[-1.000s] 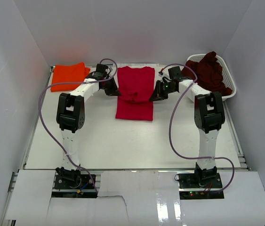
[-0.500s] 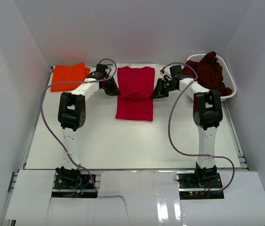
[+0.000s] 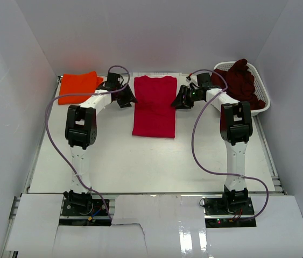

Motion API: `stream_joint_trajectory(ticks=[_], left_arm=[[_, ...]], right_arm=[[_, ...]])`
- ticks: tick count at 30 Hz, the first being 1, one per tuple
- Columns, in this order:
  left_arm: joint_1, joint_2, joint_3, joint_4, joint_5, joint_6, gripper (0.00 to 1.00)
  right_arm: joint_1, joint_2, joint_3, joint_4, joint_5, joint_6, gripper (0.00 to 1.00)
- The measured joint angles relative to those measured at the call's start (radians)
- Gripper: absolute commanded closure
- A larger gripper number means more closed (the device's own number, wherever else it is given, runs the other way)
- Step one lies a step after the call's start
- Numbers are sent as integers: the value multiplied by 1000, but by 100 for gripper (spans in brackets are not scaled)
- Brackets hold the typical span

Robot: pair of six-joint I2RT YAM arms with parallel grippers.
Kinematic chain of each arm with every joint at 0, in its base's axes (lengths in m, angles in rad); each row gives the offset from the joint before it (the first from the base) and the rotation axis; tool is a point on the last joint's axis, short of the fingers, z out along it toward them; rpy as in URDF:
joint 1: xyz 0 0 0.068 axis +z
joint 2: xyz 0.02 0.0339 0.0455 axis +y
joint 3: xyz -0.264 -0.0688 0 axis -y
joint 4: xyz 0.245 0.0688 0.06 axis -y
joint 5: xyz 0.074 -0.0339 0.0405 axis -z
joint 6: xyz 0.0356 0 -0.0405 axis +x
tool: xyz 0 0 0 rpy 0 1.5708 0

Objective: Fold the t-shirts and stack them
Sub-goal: Fold the folded rectangular tshirt in 1/3 of the way

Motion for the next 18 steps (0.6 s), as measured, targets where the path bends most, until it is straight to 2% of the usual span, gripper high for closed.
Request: stream_joint_trajectory(ticks=[5,9,14,17,18], left_arm=[[10,-30,-39,68,-42,-4,44],[16,-139,-164,169,-37,21,44],[18,-332,-347,322,115,51,46],[18,-418,-454,431,250,40,58],[18,-443,-500,474,293,35,70]], right_arm=[[-10,5,21,61,-6,27,40],[-14,-17,-5,143,-8,39,39],[-10,-99,-93,213,-56,55,42],[3,-138,-151,272,-103,66,45],[12,-145,-175,296,-116,75,48]])
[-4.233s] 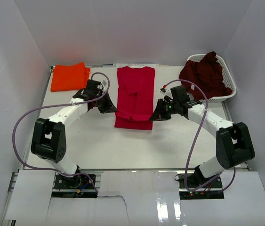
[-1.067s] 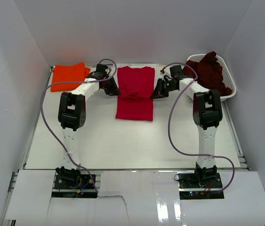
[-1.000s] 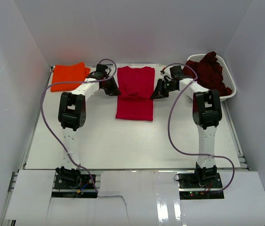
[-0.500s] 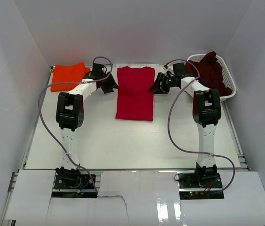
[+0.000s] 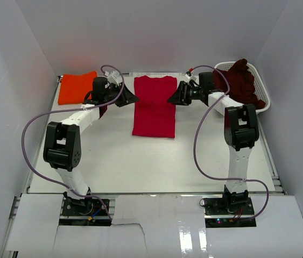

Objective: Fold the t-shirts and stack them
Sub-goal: Fold the folded rectangular tshirt in 1/3 of the way

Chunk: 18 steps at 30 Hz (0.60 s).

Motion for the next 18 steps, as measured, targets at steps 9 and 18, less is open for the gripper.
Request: stream_joint_trajectory(ticks=[9,18], left_arm=[[-43,-42,-267,80,179,-25,100],[-76,-68,-393,298,268,-87,100]], right_arm=[[108,6,-171,241,-93,169,92],[163,132,-108,435,-131,320,92]])
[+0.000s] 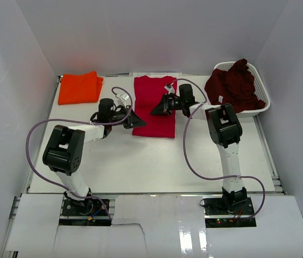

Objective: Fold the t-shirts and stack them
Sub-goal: Fold the folded rectangular tshirt in 1/3 of the way

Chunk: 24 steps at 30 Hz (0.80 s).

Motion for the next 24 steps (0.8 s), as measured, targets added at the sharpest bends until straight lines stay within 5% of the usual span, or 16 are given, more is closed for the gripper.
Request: stream_joint_trajectory(ticks=[10,24], left_arm=[[-40,142,-15,204,6,-49,100],[-66,308,80,189,-55,-6,100]], right_arm=[[11,101,66,39,-11,48,92],[13,166,146,14,-12,23,92]])
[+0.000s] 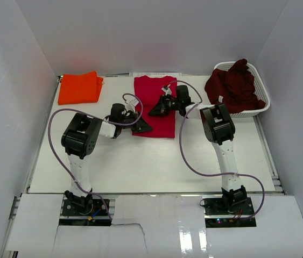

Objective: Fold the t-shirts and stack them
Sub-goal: Fold the folded rectangular tshirt in 1/3 of the way

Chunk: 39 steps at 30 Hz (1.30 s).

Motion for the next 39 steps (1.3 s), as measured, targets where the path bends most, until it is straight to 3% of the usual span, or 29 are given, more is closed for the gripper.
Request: stream_joint_trajectory(ticks=[22,27,33,39], left_arm=[[-3,31,-3,14,-44,42,100],[-13,32,-3,19,-53,43,100],[-26,32,-3,27,-67,42,100],[-42,31,-5,29,-73,41,100]], right_arm=[[2,92,191,-205,81,-185,92],[-3,148,321,-245,115,-223,92],[-26,259,522,-221,120,-183,90],[-72,269,553,-127,109,-123,92]])
